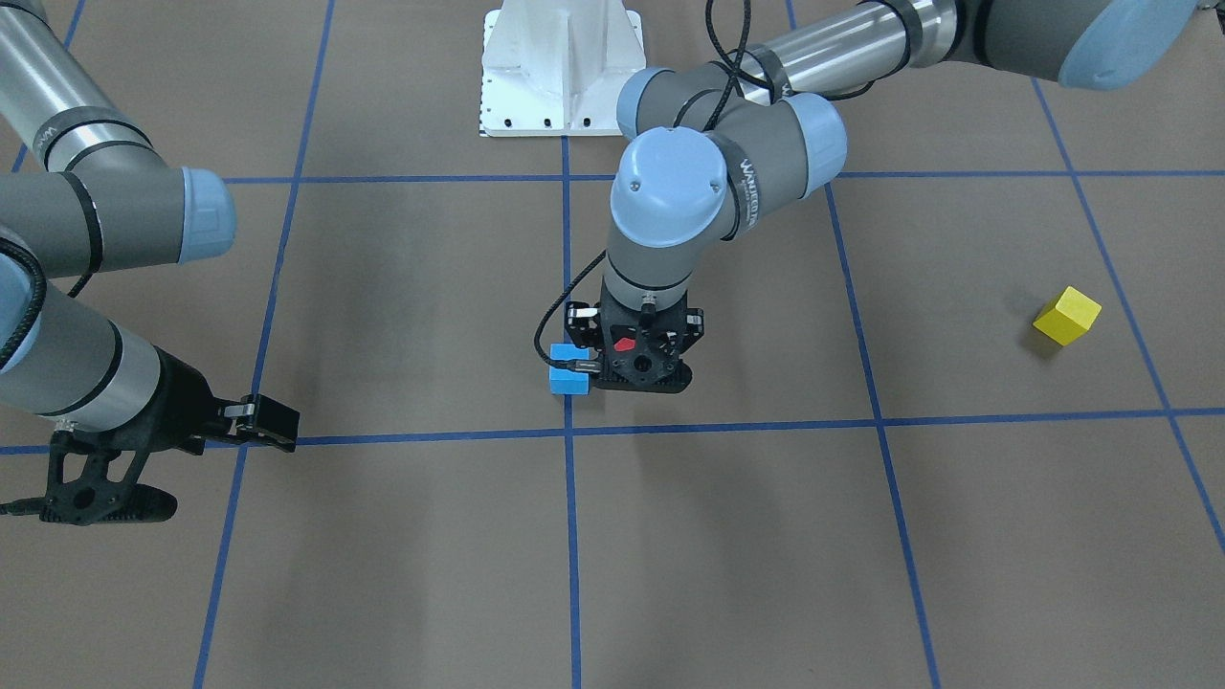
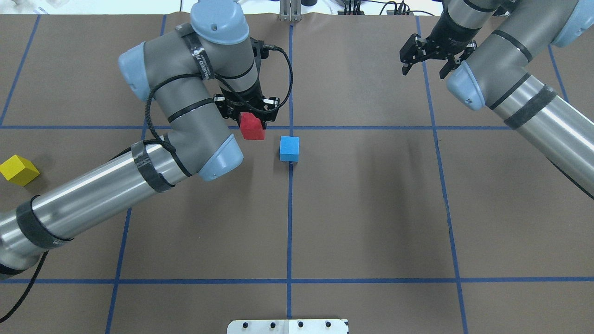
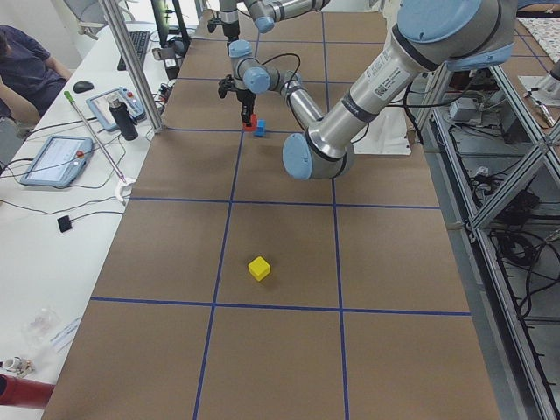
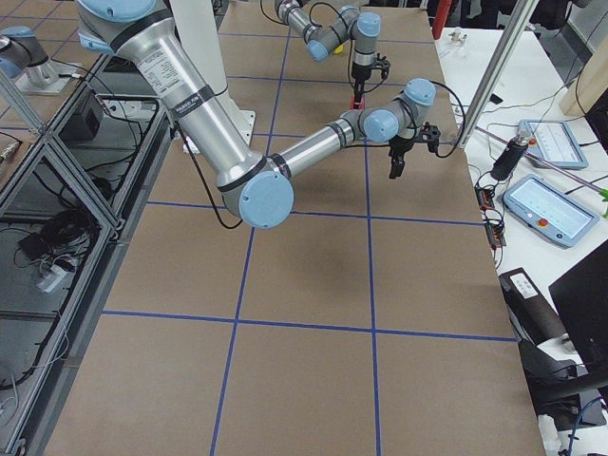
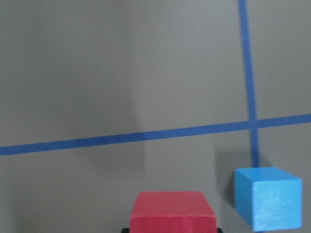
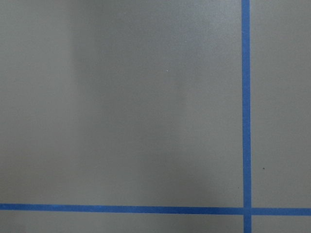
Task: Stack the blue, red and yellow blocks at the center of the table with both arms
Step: 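Lift the red cube with the left gripper and carry it over the blue cube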
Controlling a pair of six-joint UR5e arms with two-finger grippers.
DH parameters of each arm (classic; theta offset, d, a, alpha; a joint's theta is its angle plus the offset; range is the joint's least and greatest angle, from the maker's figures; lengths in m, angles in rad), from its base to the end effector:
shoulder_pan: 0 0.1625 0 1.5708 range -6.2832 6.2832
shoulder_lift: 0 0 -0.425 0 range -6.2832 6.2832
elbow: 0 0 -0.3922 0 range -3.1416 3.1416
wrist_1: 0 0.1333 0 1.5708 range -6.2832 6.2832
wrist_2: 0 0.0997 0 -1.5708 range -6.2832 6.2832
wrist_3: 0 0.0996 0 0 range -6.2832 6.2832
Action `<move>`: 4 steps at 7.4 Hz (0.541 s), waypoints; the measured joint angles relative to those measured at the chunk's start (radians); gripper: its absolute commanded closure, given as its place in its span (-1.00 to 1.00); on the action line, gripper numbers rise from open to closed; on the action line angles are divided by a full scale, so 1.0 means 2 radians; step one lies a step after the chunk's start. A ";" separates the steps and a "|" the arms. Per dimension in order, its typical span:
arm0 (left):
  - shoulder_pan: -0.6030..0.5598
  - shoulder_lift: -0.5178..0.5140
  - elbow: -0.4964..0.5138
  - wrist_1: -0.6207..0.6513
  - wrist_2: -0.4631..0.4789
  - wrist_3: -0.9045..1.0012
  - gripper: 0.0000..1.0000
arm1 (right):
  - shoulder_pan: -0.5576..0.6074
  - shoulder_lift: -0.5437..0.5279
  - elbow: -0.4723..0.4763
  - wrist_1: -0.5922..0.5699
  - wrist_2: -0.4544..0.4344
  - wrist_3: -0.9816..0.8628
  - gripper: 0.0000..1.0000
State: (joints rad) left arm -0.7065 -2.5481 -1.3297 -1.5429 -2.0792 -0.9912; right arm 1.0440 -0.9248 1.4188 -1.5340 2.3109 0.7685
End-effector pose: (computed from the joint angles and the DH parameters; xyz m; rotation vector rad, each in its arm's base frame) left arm 0.5346 -0.5678 0.1380 0.0258 0.8452 0.0608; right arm -0.3070 -0.6594 0.3289 -0.0321 -0.8799 0.0295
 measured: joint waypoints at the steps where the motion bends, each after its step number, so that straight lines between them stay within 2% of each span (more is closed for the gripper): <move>1: 0.006 -0.014 0.011 -0.001 0.000 -0.022 1.00 | 0.000 0.000 0.000 0.000 0.000 0.000 -0.98; 4: 0.029 -0.035 0.036 -0.004 0.041 -0.043 1.00 | -0.001 0.001 -0.001 0.001 0.000 0.001 -0.98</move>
State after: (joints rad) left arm -0.6478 -2.6183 -1.2568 -1.5502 -1.9967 -1.0770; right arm 1.0419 -0.9237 1.4174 -1.5325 2.3118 0.7699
